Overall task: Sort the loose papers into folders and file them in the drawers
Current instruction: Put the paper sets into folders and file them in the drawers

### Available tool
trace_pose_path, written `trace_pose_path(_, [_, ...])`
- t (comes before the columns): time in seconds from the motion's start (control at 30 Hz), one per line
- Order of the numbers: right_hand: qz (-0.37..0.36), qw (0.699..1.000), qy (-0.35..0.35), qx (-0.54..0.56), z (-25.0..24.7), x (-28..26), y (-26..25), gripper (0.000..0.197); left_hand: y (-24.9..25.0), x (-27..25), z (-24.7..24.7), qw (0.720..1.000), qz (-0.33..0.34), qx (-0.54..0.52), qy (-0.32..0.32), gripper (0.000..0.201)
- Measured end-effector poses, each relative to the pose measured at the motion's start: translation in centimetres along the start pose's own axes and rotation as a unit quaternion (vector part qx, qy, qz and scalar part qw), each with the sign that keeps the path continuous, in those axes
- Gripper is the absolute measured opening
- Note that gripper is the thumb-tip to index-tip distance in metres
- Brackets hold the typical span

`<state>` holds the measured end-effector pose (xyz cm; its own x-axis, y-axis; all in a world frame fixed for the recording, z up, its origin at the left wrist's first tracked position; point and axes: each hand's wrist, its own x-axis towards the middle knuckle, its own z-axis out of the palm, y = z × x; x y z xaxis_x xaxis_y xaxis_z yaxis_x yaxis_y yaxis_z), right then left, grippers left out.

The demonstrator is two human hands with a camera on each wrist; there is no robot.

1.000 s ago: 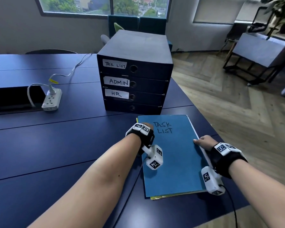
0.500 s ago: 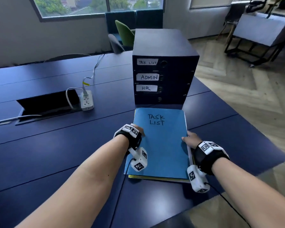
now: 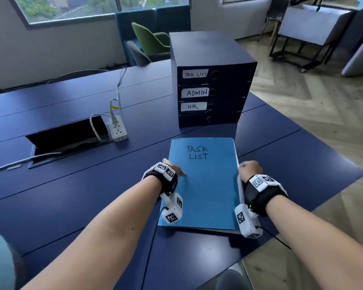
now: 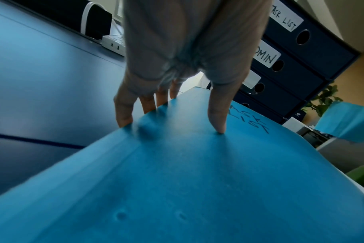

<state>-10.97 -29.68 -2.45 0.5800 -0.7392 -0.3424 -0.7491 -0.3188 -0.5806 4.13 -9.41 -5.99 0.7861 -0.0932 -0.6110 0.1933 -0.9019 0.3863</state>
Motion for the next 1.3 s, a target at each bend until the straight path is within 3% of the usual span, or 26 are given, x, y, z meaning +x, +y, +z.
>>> trace_pose_path(0.1, [0.052, 0.998, -0.024, 0.027, -0.4, 0.8, -0.4, 0.019, 0.1, -0.1, -0.3, 0.999, -0.005, -0.01, -0.048, 0.098])
trace_pose_path(0.23, [0.072, 0.994, -0.047, 0.062, 0.0, 1.7, -0.3, 0.016, 0.3, -1.3, -1.0, 0.999, 0.013, -0.018, -0.041, 0.1])
trace_pose_path(0.47, [0.079, 0.989, 0.003, 0.121, 0.2, 1.6, -1.1, 0.012, 1.3, -3.6, -1.9, 0.998, 0.009, 0.003, -0.061, 0.114])
trace_pose_path(0.63, [0.059, 0.98, -0.031, 0.187, 0.5, 3.3, -1.0, 0.026, 1.4, -4.7, -1.5, 0.994, 0.01, 0.11, -0.024, 0.112])
trace_pose_path(0.7, [0.055, 0.984, -0.024, 0.167, 0.2, 2.6, -2.1, 0.034, 1.6, -5.1, -1.3, 0.992, 0.018, 0.122, -0.014, 0.108])
trace_pose_path(0.87, [-0.012, 0.999, -0.01, 0.031, 0.3, 1.5, -2.6, 0.021, 1.9, -5.7, -2.2, 0.993, 0.019, 0.117, -0.016, 0.103])
trace_pose_path(0.97, [-0.004, 1.0, 0.005, 0.01, 0.5, 1.6, -2.4, 0.009, 1.7, -5.8, -2.8, 0.992, 0.018, 0.125, -0.011, 0.094])
trace_pose_path(1.17, [0.035, 0.998, -0.023, 0.052, 1.8, 1.4, -3.3, 0.036, 2.4, -6.7, -1.8, 0.983, 0.054, 0.176, -0.004, 0.094])
trace_pose_path(1.3, [0.043, 0.998, -0.02, 0.03, 2.0, 1.3, -3.5, 0.034, 2.4, -6.8, -1.5, 0.978, 0.064, 0.2, 0.001, 0.094])
